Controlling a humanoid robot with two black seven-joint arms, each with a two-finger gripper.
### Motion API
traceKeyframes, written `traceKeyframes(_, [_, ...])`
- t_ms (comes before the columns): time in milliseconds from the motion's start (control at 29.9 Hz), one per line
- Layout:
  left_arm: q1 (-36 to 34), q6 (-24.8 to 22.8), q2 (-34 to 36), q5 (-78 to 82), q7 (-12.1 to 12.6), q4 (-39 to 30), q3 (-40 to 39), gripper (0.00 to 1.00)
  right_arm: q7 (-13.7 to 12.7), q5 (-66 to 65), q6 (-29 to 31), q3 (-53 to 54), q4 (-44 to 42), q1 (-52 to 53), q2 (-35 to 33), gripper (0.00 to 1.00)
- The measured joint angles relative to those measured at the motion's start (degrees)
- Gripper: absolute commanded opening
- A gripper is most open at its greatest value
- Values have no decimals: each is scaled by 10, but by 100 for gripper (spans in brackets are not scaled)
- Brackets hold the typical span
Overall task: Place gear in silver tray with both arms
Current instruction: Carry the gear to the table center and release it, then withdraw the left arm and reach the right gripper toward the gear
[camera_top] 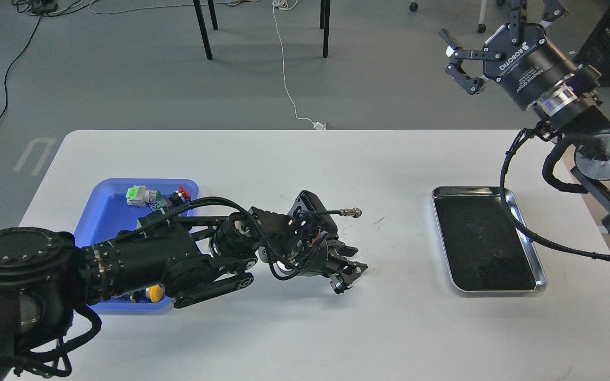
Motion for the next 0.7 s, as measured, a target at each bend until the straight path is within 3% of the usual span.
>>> traceKeyframes(33, [0,0,0,-1,0,0,0,61,0,0,0,0,0,-1,-1,97])
traceKeyframes(301, [-5,32,63,-92,-12,-8,-63,66,1,1,0,-4,12,-12,-44,97])
traceKeyframes(602, [-9,-28,167,-436,-27,-8,-186,67,3,-77,0,-25,-1,51,-69,97])
traceKeyframes(702, [-9,-35,201,-561,-29,-4,-219,74,3,-98,0,-76,-13,106,-68,97])
